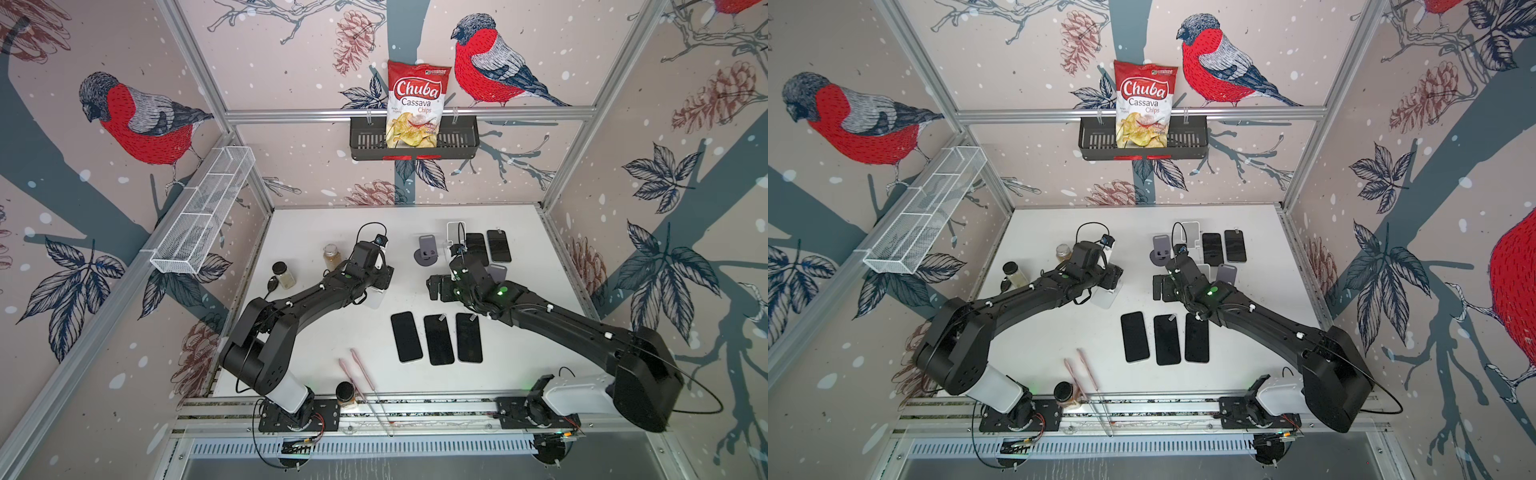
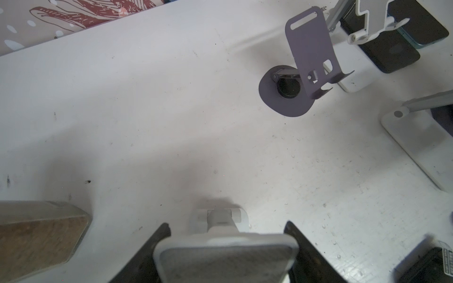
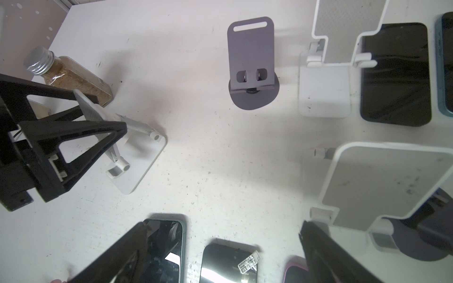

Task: Remove the phone from the phone stand

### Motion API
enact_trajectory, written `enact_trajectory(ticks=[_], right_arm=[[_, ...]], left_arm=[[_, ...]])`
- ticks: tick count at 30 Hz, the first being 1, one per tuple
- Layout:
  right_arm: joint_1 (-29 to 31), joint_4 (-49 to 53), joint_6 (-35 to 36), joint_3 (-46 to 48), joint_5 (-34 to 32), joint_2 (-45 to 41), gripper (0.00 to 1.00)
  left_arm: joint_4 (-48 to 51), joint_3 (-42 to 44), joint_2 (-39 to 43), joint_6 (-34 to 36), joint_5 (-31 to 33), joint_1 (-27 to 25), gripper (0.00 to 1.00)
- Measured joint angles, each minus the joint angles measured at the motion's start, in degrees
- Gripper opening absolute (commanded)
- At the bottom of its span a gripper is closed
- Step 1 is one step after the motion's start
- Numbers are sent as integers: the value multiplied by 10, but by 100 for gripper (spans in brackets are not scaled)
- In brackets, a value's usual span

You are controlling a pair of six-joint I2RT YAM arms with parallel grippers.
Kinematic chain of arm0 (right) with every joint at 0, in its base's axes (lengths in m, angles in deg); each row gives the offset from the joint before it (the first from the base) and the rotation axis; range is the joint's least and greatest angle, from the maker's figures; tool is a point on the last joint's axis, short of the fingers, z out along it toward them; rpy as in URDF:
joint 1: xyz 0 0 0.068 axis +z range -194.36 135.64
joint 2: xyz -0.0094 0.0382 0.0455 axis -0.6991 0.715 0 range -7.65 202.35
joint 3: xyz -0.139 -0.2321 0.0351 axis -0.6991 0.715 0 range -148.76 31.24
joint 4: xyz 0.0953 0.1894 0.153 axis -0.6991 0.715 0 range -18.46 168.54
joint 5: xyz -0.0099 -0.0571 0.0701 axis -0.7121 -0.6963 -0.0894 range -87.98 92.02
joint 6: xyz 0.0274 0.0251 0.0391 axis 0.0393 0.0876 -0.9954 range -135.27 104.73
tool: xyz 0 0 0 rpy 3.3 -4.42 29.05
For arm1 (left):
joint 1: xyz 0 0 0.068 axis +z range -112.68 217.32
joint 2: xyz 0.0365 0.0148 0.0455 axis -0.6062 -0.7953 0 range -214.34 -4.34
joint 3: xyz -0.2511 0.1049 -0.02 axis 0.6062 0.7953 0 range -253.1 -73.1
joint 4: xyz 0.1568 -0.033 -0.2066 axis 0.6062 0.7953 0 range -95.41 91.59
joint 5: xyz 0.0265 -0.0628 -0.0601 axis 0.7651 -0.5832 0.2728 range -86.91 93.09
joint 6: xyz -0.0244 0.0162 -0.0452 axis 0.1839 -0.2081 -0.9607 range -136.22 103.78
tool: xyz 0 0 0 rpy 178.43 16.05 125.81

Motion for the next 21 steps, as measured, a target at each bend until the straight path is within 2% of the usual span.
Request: enact_trajectory(ticks=[9,15,21], right_arm=[[1,5,9,-3,0,5,99],[2,6,10,-3,0,5,99],[2,6,11,-3,-3,5,99]], left_arm=[[-8,4,0,-17,15,0,67],[-11,0,0,-62,39,0,67],[-28,-46,-18,-106,43,0,67]])
